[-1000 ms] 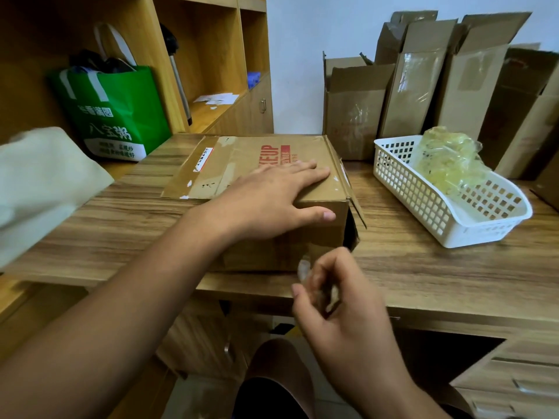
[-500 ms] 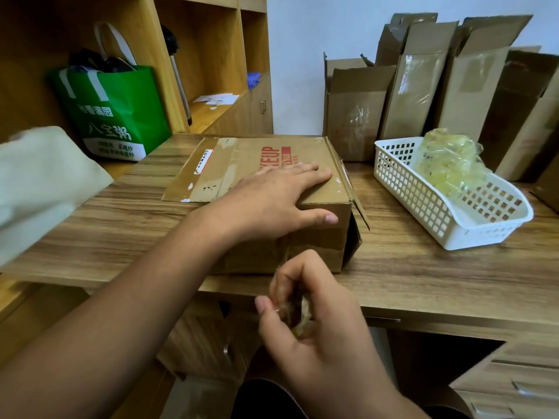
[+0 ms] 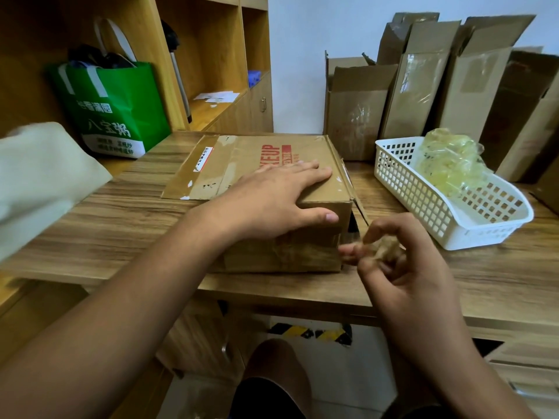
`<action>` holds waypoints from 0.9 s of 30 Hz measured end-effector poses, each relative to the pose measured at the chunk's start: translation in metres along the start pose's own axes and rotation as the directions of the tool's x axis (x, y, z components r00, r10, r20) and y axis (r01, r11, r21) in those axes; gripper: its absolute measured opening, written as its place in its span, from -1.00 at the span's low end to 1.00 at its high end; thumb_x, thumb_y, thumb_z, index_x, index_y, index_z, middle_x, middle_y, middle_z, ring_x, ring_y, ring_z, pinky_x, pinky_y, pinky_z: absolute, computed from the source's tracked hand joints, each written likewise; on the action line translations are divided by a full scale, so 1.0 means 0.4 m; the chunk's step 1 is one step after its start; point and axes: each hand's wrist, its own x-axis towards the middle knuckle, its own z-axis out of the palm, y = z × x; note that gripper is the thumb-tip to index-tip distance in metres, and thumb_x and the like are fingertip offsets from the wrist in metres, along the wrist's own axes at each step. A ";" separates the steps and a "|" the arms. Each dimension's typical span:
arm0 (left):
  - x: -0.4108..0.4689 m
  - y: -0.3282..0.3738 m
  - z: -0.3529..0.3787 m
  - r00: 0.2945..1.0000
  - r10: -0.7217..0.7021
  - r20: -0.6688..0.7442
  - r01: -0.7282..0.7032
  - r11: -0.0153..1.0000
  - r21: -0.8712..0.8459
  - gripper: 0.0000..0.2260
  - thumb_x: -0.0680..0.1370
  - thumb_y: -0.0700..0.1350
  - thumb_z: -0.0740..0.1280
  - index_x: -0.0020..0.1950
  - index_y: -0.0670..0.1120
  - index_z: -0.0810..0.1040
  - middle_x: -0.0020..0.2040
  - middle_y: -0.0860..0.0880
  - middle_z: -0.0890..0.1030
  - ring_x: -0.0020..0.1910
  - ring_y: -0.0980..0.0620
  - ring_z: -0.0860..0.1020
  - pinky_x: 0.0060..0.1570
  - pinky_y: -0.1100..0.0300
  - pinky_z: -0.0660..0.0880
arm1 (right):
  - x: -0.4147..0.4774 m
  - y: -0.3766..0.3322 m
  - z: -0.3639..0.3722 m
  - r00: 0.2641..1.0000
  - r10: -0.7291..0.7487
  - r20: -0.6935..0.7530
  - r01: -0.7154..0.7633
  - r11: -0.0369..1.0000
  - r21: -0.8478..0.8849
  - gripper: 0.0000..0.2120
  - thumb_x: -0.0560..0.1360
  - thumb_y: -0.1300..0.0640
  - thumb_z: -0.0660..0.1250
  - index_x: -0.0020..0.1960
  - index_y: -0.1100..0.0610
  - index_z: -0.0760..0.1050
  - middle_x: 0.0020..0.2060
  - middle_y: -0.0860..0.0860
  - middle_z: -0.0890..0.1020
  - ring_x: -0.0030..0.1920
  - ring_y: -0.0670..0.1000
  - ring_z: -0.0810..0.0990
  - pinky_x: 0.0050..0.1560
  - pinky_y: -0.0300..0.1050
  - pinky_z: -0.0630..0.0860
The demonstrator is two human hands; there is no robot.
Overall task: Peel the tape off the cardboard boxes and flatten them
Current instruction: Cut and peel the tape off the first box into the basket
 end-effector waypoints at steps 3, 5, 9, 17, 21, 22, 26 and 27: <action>-0.003 0.001 0.001 1.000 -0.003 0.001 0.003 1.000 0.001 -0.27 0.51 0.41 0.22 0.62 0.27 0.06 0.64 0.21 0.06 0.61 0.15 0.03 0.54 0.06 0.03 | -0.004 0.024 0.008 1.000 -0.026 0.015 0.028 0.993 -0.118 -0.62 0.52 0.35 0.33 0.04 -0.15 0.47 0.04 -0.02 0.47 -0.02 -0.06 0.68 0.03 -0.17 0.62; -0.003 0.002 0.000 1.000 -0.002 -0.004 0.002 1.000 0.003 -0.27 0.50 0.41 0.22 0.62 0.27 0.06 0.64 0.21 0.07 0.61 0.15 0.03 0.54 0.06 0.04 | -0.007 0.028 0.015 0.998 -0.051 0.030 0.056 0.982 -0.181 -0.67 0.51 0.30 0.39 0.11 -0.10 0.52 0.07 -0.08 0.43 0.04 -0.10 0.60 0.09 -0.27 0.56; -0.003 0.001 0.000 1.000 -0.002 -0.003 0.002 1.000 0.002 -0.27 0.51 0.40 0.23 0.62 0.27 0.06 0.63 0.20 0.07 0.60 0.16 0.03 0.54 0.05 0.04 | -0.011 0.032 0.014 0.990 -0.097 0.105 0.122 0.955 -0.270 -0.61 0.49 0.30 0.42 0.24 -0.03 0.57 0.13 -0.05 0.35 0.15 -0.21 0.50 0.14 -0.46 0.42; -0.005 0.003 0.000 1.000 0.004 -0.003 -0.004 1.000 0.009 -0.28 0.52 0.40 0.22 0.62 0.27 0.05 0.64 0.20 0.06 0.61 0.15 0.03 0.55 0.04 0.04 | -0.028 0.064 0.038 0.951 -0.044 0.306 0.213 0.812 -0.544 -0.37 0.41 0.26 0.51 0.40 -0.07 0.40 0.20 -0.12 0.13 0.10 -0.30 0.28 0.13 -0.42 0.42; -0.007 0.001 0.002 1.000 0.013 -0.008 -0.013 1.000 0.016 -0.29 0.53 0.39 0.21 0.62 0.26 0.05 0.64 0.19 0.06 0.61 0.16 0.03 0.53 0.08 0.04 | -0.018 0.040 0.073 0.949 -0.024 0.315 0.219 0.769 -0.601 -0.53 0.44 0.26 0.49 0.23 0.02 0.38 0.17 -0.03 0.18 0.01 -0.02 0.41 -0.07 -0.17 0.54; -0.006 0.000 0.003 1.000 0.017 -0.010 -0.016 1.000 0.015 -0.29 0.53 0.39 0.21 0.62 0.26 0.06 0.64 0.19 0.06 0.61 0.17 0.03 0.53 0.09 0.03 | -0.014 0.037 0.079 0.948 -0.020 0.317 0.222 0.756 -0.616 -0.61 0.44 0.25 0.50 0.18 0.06 0.42 0.16 -0.02 0.21 -0.03 -0.02 0.42 -0.13 -0.21 0.51; -0.005 -0.003 0.004 1.000 0.015 -0.017 -0.015 1.000 0.009 -0.28 0.52 0.41 0.20 0.62 0.27 0.06 0.64 0.20 0.06 0.61 0.16 0.04 0.55 0.05 0.05 | -0.005 0.036 0.094 0.956 -0.021 0.291 0.207 0.753 -0.624 -0.84 0.49 0.22 0.46 0.00 0.12 0.51 0.08 -0.02 0.27 -0.17 -0.03 0.42 -0.33 -0.28 0.36; -0.005 -0.004 0.004 1.000 0.016 -0.017 -0.016 1.000 0.008 -0.28 0.51 0.41 0.20 0.62 0.27 0.06 0.64 0.20 0.07 0.61 0.16 0.04 0.55 0.05 0.06 | -0.006 0.038 0.096 0.961 -0.028 0.276 0.196 0.771 -0.606 -0.87 0.49 0.21 0.45 0.00 0.11 0.53 0.07 -0.03 0.29 -0.18 -0.04 0.43 -0.35 -0.24 0.42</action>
